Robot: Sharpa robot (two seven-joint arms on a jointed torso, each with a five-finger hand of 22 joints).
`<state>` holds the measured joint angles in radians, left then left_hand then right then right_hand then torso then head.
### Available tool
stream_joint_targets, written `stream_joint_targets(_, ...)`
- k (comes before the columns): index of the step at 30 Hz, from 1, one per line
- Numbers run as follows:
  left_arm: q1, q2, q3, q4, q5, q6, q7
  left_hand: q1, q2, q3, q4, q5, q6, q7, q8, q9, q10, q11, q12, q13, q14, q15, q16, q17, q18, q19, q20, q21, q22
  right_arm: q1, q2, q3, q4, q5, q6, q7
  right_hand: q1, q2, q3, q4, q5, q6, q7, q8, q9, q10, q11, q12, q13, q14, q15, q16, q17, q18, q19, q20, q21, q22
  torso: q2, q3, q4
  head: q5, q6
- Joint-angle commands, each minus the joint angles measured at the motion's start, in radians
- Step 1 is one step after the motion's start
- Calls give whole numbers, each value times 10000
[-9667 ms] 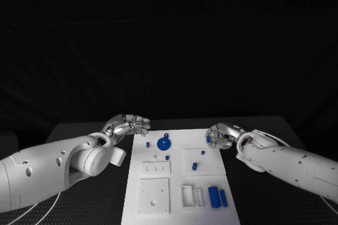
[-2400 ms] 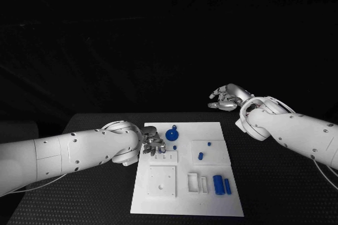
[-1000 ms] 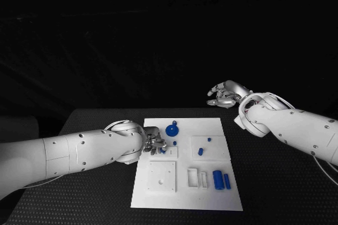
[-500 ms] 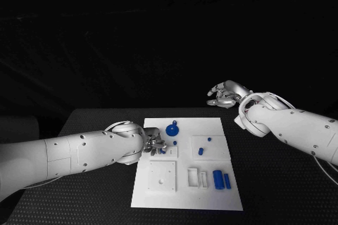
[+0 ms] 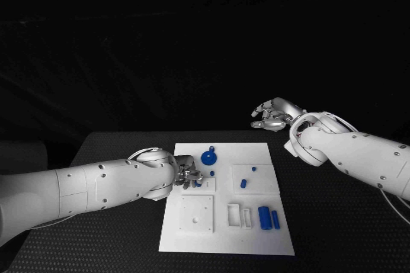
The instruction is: Assemble the parts on the task board
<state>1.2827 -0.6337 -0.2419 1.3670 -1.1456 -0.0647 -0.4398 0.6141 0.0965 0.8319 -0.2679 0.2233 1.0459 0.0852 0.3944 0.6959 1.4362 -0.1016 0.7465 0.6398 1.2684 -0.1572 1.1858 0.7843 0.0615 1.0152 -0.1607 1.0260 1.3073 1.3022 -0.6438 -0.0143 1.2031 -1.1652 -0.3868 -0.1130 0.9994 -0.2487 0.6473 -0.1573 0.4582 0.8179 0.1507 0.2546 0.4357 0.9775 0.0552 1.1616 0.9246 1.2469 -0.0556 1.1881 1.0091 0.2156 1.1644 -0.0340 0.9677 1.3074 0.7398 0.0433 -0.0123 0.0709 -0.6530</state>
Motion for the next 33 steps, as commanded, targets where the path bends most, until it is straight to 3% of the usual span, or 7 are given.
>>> stream_joint_targets(1,-4,32,7,39,-73,142,51,45,6,189,229,-12,1743,-890,60,16,-44,-101,46,8,22,-26,50,-14,58,73,-804,41,191,3,4,5,9,-31,120,10,55,60,33,-47,53,-84,183,52,-16,-68,-4,38,-12,-53,-4,-27,-17,462,-3,-40,-50,179,-2,-4,-1,-12,-1)
stream_joint_targets(19,-12,90,8,80,-72,1118,6,128,-68,207,83,214,1769,-901,82,69,-59,-107,193,45,3,-9,172,-48,70,60,-804,107,202,-9,27,4,18,-31,185,-3,36,77,29,-35,79,-68,180,63,-14,-69,-7,49,-21,-54,-6,-27,-18,462,-4,-37,-51,180,3,-4,-4,-30,-28)
stream_joint_targets(33,-12,86,8,70,-74,1250,-16,147,-54,188,47,387,1784,-904,90,94,-73,-108,263,57,-14,2,241,-70,69,44,-793,135,199,-40,49,4,-20,-31,196,4,27,89,29,-30,93,-62,178,67,-14,-71,-9,55,-28,-56,-8,-27,-18,462,-5,-36,-53,180,4,-4,13,-37,-69)
